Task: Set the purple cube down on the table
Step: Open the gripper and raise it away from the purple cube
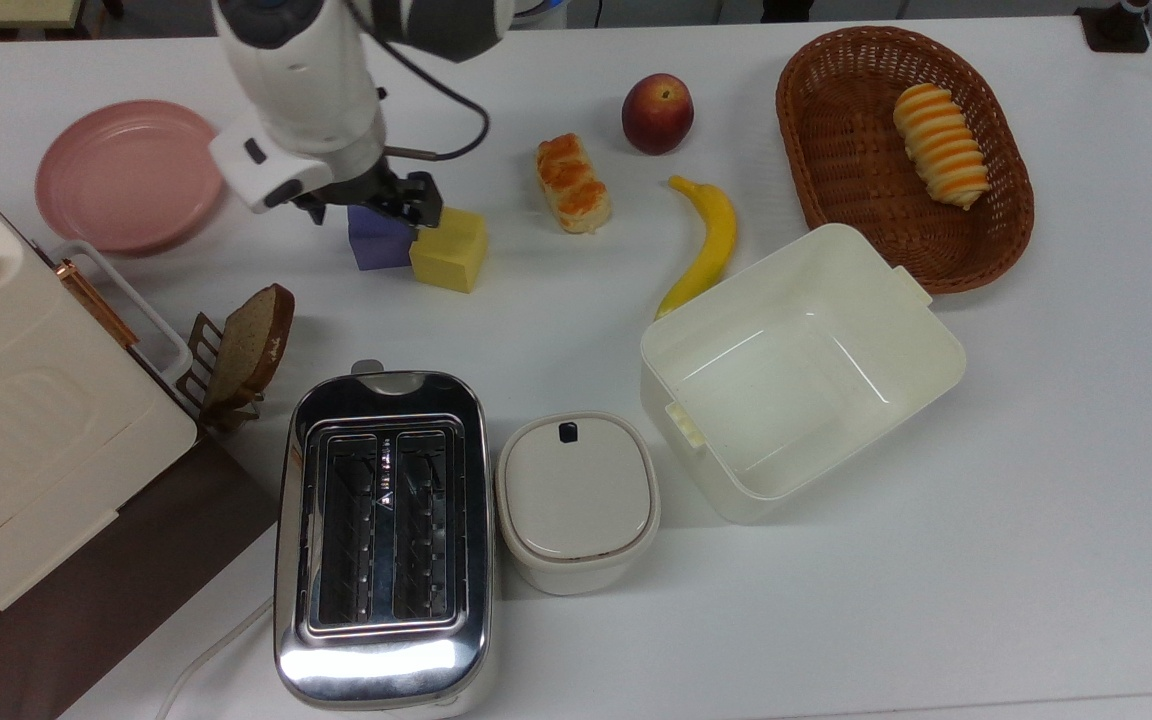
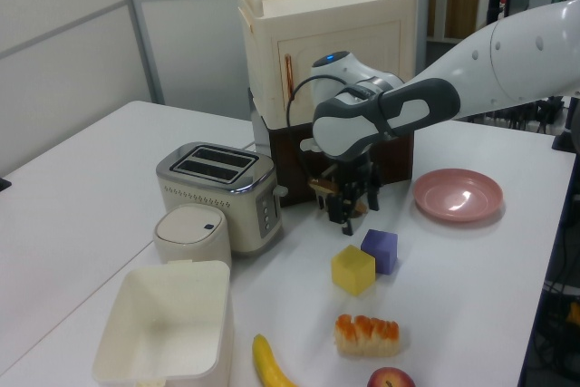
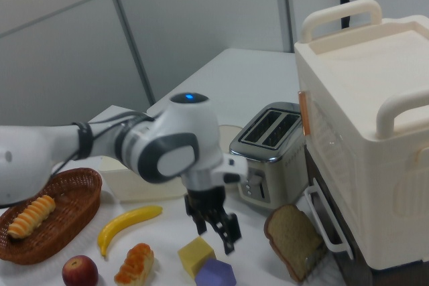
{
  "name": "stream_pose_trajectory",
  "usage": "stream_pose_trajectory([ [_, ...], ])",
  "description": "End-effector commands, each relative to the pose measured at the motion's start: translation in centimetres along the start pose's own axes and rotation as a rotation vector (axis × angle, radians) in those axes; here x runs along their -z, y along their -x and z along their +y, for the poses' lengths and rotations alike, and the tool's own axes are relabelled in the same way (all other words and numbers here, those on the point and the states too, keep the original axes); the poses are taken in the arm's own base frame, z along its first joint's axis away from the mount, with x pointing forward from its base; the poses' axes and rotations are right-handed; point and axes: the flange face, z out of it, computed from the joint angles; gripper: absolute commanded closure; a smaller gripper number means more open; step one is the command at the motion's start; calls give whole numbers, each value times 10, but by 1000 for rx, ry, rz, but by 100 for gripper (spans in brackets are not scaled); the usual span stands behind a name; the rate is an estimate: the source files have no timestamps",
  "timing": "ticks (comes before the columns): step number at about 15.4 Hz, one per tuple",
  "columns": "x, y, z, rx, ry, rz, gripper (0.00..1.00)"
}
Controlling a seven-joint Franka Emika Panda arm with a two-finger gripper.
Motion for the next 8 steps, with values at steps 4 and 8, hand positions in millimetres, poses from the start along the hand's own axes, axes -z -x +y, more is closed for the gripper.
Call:
stream_pose_trajectory([
  [4, 102, 41, -59, 26, -5, 147, 0],
  [8, 130, 52, -49, 17, -11, 85, 0],
])
